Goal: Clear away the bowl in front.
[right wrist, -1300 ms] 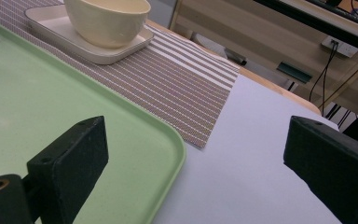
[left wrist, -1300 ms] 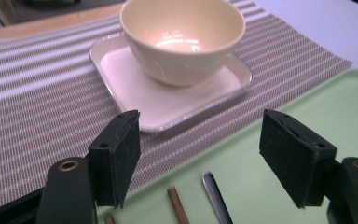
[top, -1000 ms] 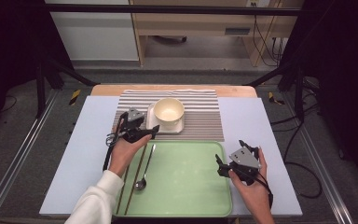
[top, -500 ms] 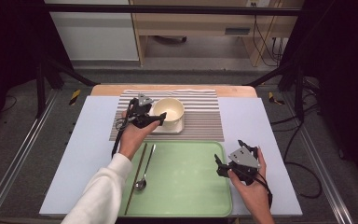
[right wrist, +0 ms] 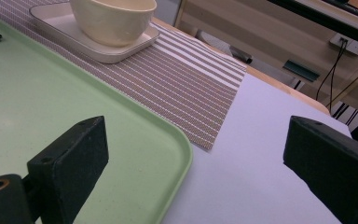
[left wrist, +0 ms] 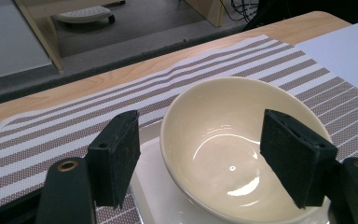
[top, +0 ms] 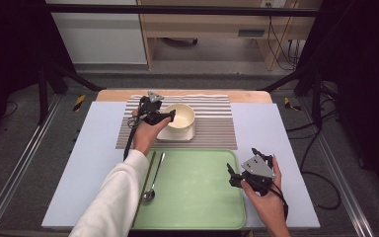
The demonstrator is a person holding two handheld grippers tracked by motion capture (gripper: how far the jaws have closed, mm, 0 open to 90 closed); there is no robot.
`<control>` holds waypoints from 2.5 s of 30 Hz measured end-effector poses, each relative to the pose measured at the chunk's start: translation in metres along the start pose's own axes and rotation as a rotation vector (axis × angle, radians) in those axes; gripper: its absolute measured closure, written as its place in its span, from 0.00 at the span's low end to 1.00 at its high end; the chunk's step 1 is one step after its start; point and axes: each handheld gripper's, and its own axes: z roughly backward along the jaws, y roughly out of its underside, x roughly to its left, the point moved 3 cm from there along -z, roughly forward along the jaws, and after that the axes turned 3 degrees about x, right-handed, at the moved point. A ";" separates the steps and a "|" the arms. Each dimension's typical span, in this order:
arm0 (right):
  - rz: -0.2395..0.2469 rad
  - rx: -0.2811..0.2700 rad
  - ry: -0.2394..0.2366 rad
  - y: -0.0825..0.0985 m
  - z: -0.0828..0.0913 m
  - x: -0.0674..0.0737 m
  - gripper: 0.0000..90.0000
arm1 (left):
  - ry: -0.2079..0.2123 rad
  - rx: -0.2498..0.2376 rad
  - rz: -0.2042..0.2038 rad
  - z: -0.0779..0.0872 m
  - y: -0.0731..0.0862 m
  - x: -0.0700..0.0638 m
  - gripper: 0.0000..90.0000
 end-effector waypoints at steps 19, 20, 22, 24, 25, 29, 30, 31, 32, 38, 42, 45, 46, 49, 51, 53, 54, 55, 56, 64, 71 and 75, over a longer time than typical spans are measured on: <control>-0.011 0.004 0.010 0.000 0.001 -0.001 0.07 | -0.030 0.010 0.039 -0.016 0.006 0.004 0.34; -0.011 0.004 0.009 0.000 0.001 0.000 0.07 | -0.030 0.012 0.039 -0.016 0.006 0.004 0.34; -0.012 0.005 0.006 0.000 0.001 0.000 0.07 | -0.023 0.012 0.040 -0.017 0.006 0.004 0.34; -0.015 0.002 0.003 0.000 0.001 0.000 0.07 | -0.028 0.019 0.033 -0.018 0.007 0.004 0.35; -0.017 0.001 0.002 0.000 0.001 0.000 0.07 | -0.027 0.019 0.037 -0.018 0.007 0.004 0.35; -0.017 0.002 0.002 0.000 0.001 0.000 0.07 | -0.028 0.024 0.040 -0.018 0.008 0.004 0.36; -0.019 0.002 0.001 0.000 0.001 0.000 0.07 | -0.028 0.023 0.040 -0.018 0.008 0.004 0.36; -0.018 0.002 0.001 0.000 0.001 0.000 0.07 | -0.029 0.024 0.040 -0.019 0.008 0.005 0.36; -0.019 0.003 0.001 0.000 0.001 0.000 0.07 | -0.031 0.026 0.041 -0.019 0.008 0.005 0.36; -0.018 0.002 -0.001 0.000 0.002 0.000 0.07 | -0.045 0.041 0.044 -0.021 0.014 0.004 0.37; -0.019 0.005 -0.003 0.000 0.002 0.001 0.07 | -0.055 0.065 0.053 -0.022 0.021 0.005 0.41; -0.017 0.005 -0.004 0.000 0.001 0.001 0.07 | -0.061 0.073 0.063 -0.023 0.025 0.006 0.44; -0.017 0.005 -0.004 0.000 0.001 0.001 0.07 | -0.062 0.075 0.064 -0.023 0.026 0.006 0.45; -0.018 0.007 -0.005 0.000 0.001 0.001 0.07 | -0.061 0.088 0.071 -0.025 0.028 0.006 0.51; -0.018 0.010 -0.007 0.000 0.001 0.001 0.07 | -0.052 0.087 0.078 -0.026 0.028 0.005 0.54; -0.017 0.011 -0.008 0.000 0.001 0.001 0.07 | -0.056 0.086 0.082 -0.028 0.028 0.005 0.56; -0.018 0.011 -0.009 0.000 0.001 0.001 0.07 | -0.054 0.086 0.085 -0.029 0.028 0.005 0.58; -0.018 0.011 -0.009 0.000 0.001 0.001 0.07 | -0.054 0.088 0.085 -0.030 0.029 0.005 0.59; -0.018 0.011 -0.010 0.000 0.001 0.001 0.07 | -0.056 0.094 0.085 -0.031 0.029 0.005 0.59; -0.026 0.014 -0.023 0.001 0.000 0.002 0.07 | -0.032 0.105 0.115 -0.038 0.029 0.006 0.72; -0.021 0.018 -0.025 0.001 0.000 0.002 0.07 | -0.045 0.098 0.110 -0.040 0.029 0.006 0.80; -0.018 0.023 -0.030 0.002 -0.001 0.003 0.07 | -0.051 0.109 0.132 -0.041 0.027 0.008 0.86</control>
